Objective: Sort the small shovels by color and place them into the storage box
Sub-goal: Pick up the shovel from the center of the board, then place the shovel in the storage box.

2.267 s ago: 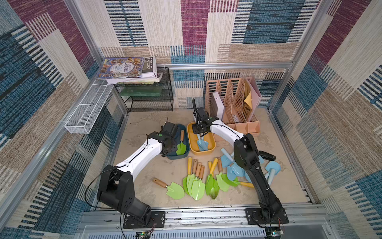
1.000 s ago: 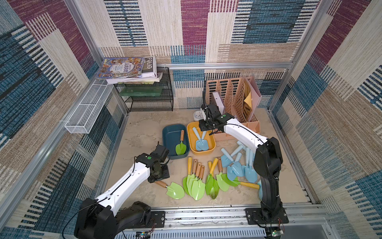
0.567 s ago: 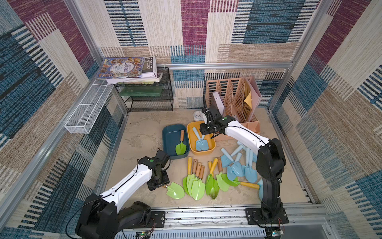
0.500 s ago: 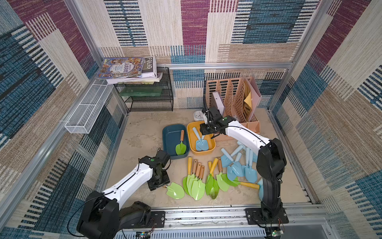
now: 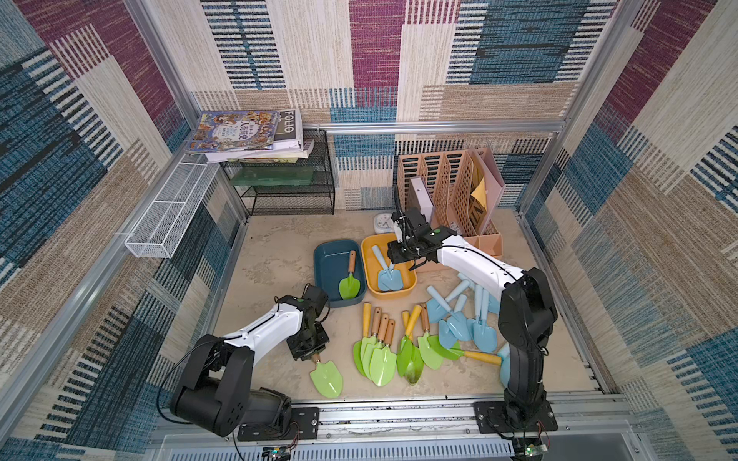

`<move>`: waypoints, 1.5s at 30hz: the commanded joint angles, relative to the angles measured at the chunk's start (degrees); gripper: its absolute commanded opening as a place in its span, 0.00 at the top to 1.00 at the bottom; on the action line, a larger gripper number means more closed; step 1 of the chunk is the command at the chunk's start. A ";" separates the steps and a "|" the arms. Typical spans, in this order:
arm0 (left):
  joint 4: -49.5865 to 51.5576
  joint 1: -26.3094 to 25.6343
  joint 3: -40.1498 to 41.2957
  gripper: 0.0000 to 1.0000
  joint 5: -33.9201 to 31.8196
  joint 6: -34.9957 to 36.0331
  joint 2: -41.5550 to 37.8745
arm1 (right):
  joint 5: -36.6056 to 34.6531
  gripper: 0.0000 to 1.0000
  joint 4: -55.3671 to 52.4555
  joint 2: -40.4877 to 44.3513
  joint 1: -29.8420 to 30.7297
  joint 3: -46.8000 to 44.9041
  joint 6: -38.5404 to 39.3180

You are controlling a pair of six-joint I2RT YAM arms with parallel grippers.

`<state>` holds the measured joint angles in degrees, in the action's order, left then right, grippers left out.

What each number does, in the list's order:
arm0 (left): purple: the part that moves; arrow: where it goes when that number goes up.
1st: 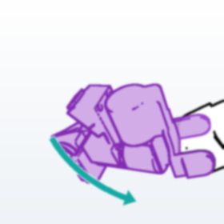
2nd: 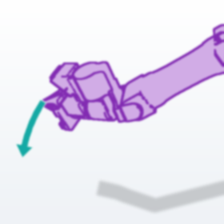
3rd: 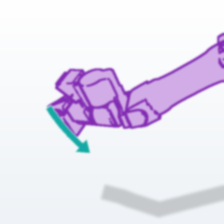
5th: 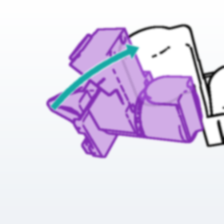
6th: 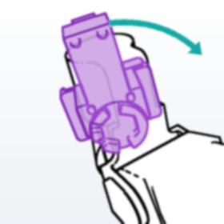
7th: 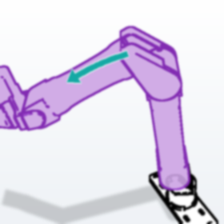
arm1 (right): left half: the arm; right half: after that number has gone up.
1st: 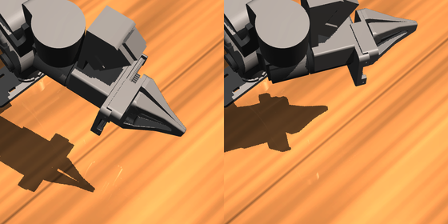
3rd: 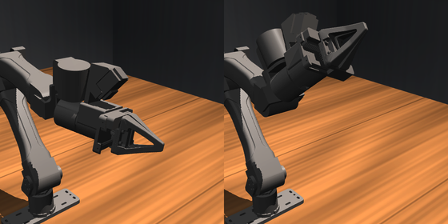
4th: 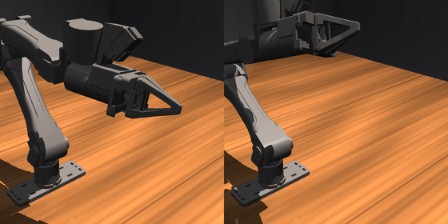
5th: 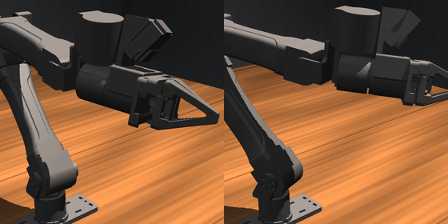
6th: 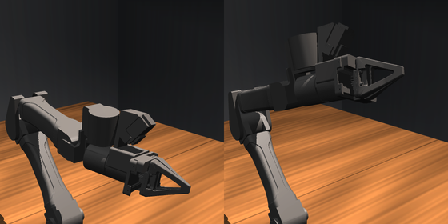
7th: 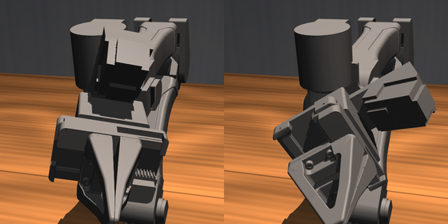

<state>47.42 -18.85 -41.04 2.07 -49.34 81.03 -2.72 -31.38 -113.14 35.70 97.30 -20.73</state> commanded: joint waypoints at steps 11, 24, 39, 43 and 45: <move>7.06 0.83 -13.38 1.00 -7.29 5.57 0.42 | -1.90 0.52 1.06 0.46 -0.24 1.83 -0.90; 7.28 1.05 -47.63 1.00 -14.33 19.56 9.66 | -4.20 0.53 2.50 2.81 -2.78 0.97 -1.70; 1.33 1.83 -65.55 1.00 -7.82 26.63 35.75 | -7.17 0.53 1.50 7.63 -4.30 -5.02 -3.06; 2.35 1.81 -66.28 1.00 -5.67 27.27 39.35 | -7.73 0.53 1.54 8.67 -4.44 -7.57 -4.13; 2.87 1.87 -65.80 1.00 -5.40 27.47 40.31 | -7.91 0.53 1.99 9.48 -4.59 -9.38 -4.96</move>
<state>49.08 -17.02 -106.80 -5.41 -23.05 120.55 -9.58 -30.06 -104.60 31.18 89.38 -24.18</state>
